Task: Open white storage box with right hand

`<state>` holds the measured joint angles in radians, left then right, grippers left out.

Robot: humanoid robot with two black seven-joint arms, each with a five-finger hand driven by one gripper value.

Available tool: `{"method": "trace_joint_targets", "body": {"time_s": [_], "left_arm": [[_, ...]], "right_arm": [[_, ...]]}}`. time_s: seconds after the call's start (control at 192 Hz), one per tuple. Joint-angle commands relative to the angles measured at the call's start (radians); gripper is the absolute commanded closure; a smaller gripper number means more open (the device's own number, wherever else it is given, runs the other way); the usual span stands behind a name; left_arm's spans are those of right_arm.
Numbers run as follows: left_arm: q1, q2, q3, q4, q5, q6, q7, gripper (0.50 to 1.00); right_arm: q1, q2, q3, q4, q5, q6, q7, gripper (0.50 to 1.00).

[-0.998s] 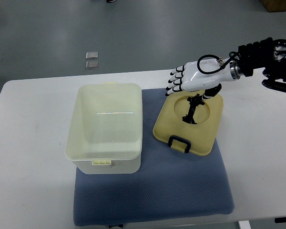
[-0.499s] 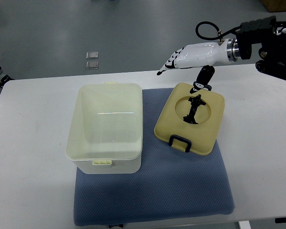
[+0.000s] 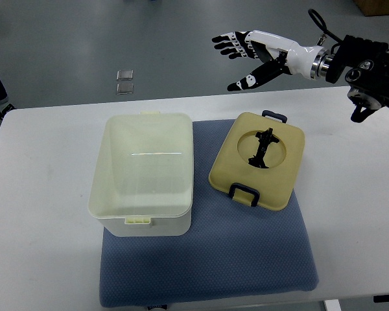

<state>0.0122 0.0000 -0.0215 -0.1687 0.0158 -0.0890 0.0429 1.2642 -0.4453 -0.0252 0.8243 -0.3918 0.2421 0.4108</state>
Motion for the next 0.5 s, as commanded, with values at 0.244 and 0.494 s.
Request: {"method": "trace_joint_targets", "body": {"time_s": [0.244,0.494], "left_arm": [[0.0,0.0,0.0,0.0,0.0,0.0,0.0,0.5],[0.0,0.0,0.0,0.0,0.001,0.0,0.0,0.5]], "right_arm": [[-0.117,0.066,0.196,-0.108,0.502,-0.017,-0.362,0.576],[-0.126,0.073,0.225,-0.106,0.613,-0.014,-0.356,0.574]]}}
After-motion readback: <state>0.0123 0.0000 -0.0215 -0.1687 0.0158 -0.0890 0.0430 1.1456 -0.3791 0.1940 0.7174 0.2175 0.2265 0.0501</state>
